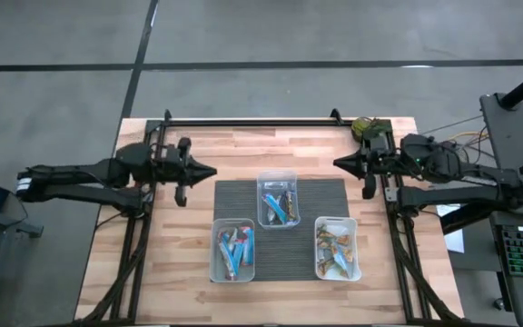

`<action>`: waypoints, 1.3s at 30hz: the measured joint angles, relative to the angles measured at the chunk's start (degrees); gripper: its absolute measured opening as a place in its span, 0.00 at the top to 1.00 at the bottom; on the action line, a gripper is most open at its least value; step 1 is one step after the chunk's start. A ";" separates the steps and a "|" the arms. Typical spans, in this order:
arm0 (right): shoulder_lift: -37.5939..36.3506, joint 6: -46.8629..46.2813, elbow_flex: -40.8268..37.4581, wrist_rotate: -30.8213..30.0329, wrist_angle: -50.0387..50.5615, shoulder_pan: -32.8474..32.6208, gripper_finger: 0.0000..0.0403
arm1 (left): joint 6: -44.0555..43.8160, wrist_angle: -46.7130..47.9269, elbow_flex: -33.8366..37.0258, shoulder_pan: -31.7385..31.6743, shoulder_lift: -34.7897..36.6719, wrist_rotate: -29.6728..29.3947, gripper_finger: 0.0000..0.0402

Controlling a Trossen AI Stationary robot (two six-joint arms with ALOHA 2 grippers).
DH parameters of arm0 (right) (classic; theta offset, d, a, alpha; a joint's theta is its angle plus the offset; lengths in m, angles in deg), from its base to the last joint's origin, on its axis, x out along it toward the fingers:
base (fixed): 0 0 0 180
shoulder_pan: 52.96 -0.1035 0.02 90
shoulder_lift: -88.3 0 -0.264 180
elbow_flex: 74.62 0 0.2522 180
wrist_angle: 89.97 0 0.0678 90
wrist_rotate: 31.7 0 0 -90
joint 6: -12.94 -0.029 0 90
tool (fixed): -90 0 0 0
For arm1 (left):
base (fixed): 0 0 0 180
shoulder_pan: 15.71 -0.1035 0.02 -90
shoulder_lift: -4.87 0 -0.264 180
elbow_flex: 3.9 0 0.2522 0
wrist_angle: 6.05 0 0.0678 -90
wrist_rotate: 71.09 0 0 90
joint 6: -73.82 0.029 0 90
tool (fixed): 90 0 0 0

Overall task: Pick and place Granola Bars by type
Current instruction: Return to Home Position

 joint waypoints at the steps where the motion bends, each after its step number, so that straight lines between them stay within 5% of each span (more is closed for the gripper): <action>1: -0.35 0.13 -0.53 0.51 0.02 0.37 0.98 | -0.08 1.45 0.59 0.29 0.34 -0.35 1.00; 9: -7.83 -0.03 -8.11 2.36 -1.76 3.90 0.98 | 0.71 10.02 2.06 0.38 6.47 -3.53 1.00; 28: -20.63 -1.95 -22.13 2.33 -4.93 5.35 0.98 | -0.23 1.28 20.54 0.38 20.73 -5.05 1.00; 39: -21.25 -7.42 -37.26 5.56 -30.85 5.28 0.98 | -0.27 0.77 21.28 0.38 23.76 -5.06 1.00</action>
